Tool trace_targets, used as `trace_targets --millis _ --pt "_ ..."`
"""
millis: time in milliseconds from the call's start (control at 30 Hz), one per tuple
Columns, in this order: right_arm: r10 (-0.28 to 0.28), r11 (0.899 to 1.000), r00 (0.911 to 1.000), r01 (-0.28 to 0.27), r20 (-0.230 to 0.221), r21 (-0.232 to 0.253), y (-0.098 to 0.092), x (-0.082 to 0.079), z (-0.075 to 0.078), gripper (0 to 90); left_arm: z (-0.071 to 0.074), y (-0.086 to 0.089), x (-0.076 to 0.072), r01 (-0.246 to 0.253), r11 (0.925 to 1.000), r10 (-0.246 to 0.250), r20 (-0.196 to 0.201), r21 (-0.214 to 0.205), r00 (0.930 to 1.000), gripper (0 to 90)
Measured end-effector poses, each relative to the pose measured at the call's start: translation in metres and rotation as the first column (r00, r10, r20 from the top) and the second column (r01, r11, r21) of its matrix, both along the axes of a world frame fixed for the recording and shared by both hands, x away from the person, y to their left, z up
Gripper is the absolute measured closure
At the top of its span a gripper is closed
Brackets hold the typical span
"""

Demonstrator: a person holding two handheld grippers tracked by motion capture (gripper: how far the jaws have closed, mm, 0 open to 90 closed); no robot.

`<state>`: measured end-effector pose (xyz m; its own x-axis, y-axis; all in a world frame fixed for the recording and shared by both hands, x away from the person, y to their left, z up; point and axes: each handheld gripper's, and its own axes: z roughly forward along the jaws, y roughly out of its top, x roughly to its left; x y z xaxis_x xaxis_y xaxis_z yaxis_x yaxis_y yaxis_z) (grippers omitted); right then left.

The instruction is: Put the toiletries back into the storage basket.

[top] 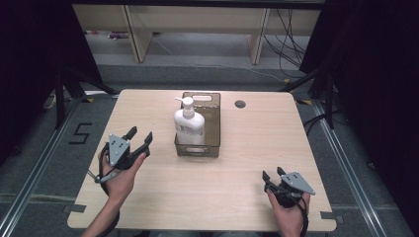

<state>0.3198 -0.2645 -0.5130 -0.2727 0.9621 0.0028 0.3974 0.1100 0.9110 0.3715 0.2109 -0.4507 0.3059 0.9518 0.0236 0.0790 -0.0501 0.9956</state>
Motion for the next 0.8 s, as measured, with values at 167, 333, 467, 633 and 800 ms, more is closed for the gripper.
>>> trace_targets --millis 167,333,467,633,800 --pt "-0.011 1.0 0.9999 0.011 0.002 0.002 0.001 0.0 0.0 43.1 -0.022 0.019 -0.012 -0.026 0.9995 0.027 -0.031 0.017 0.9992 41.7" --pt "-0.011 1.0 0.9999 0.011 0.009 -0.009 0.0 0.001 0.0 43.0 -0.05 0.036 -0.018 -0.037 0.9993 0.036 -0.095 -0.009 0.9948 41.8" --pt "-0.009 1.0 1.0 0.009 -0.003 0.005 0.001 0.001 0.0 43.0 -0.063 0.045 -0.017 -0.057 0.9983 0.055 -0.106 -0.011 0.9929 42.6" --pt "-0.005 1.0 1.0 0.005 -0.006 0.009 0.002 0.001 0.0 42.9 -0.068 0.049 -0.015 -0.061 0.9979 0.058 -0.101 -0.023 0.9932 41.4" --pt "0.0 1.0 1.0 0.0 0.001 0.01 0.001 0.001 0.0 42.5 -0.072 0.048 -0.014 -0.049 0.9988 0.047 -0.097 -0.01 0.9942 39.4"
